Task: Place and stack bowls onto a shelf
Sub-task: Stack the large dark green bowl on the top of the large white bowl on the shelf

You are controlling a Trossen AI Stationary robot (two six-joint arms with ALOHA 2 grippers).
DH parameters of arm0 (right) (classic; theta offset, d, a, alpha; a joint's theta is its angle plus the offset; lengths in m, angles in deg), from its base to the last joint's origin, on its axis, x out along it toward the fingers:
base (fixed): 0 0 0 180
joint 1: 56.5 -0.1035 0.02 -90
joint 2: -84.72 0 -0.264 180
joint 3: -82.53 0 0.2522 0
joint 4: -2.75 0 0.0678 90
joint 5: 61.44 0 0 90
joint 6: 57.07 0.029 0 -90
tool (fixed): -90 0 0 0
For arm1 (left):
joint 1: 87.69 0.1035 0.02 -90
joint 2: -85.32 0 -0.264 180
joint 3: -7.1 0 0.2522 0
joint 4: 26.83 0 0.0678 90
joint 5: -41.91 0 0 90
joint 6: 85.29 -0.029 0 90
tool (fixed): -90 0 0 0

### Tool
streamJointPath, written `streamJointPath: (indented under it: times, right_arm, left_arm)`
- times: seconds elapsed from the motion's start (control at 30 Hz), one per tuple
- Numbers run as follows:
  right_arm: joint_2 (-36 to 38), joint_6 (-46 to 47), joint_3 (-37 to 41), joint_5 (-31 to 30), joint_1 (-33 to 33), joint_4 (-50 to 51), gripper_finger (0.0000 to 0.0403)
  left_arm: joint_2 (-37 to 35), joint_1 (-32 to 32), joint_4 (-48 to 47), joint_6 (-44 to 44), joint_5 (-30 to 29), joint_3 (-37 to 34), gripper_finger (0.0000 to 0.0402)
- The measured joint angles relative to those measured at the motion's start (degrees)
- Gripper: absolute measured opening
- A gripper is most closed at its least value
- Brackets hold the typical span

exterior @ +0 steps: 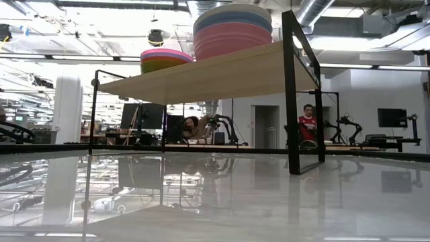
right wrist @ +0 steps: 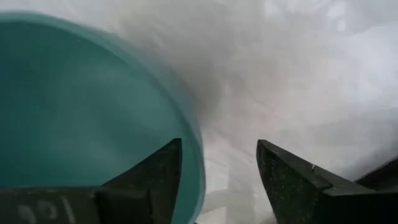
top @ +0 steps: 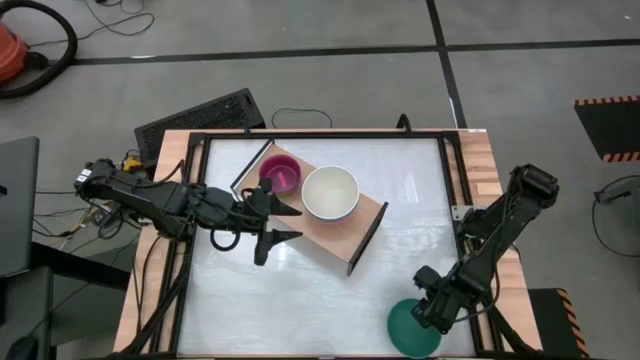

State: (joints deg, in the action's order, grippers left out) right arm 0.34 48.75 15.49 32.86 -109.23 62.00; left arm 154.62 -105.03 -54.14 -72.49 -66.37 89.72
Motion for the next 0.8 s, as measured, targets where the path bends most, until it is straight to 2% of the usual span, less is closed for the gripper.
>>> streamJointPath:
  times: [0.13, 0.3, 0.33, 0.53, 0.63, 0.8]
  right_arm:
    - [0.0, 1.5, 2.5, 2.3, 0.1, -4.5, 0.0176]
    - [0.0, 4.1, 2.7, 4.5, 1.3, -5.3, 0.0037]
    - [0.0, 4.8, 2.7, 5.1, 1.6, -5.7, 0.0025]
    - [0.5, 1.8, 0.3, 9.8, 4.7, -7.5, 0.0025]
    - [2.7, -2.6, -4.1, 10.2, 7.2, -6.2, 0.0025]
    - [6.8, -10.7, -15.2, 10.1, 12.8, 1.9, 0.0025]
  left_arm:
    - [0.0, 0.0, -0.2, -0.7, 0.0, 0.0, 0.0216]
    - [0.0, 0.0, -0.3, -1.9, -0.5, 0.0, 0.0216]
    - [0.0, 0.0, -0.3, -2.7, -0.5, 0.0, 0.0216]
    - [0.0, 0.0, -0.2, -6.5, -0.5, 0.0, 0.0216]
    - [0.0, 0.0, 0.6, -7.2, 0.0, 0.0, 0.0216]
    - [0.0, 0.0, 1.5, -11.7, 3.2, 0.0, 0.0216]
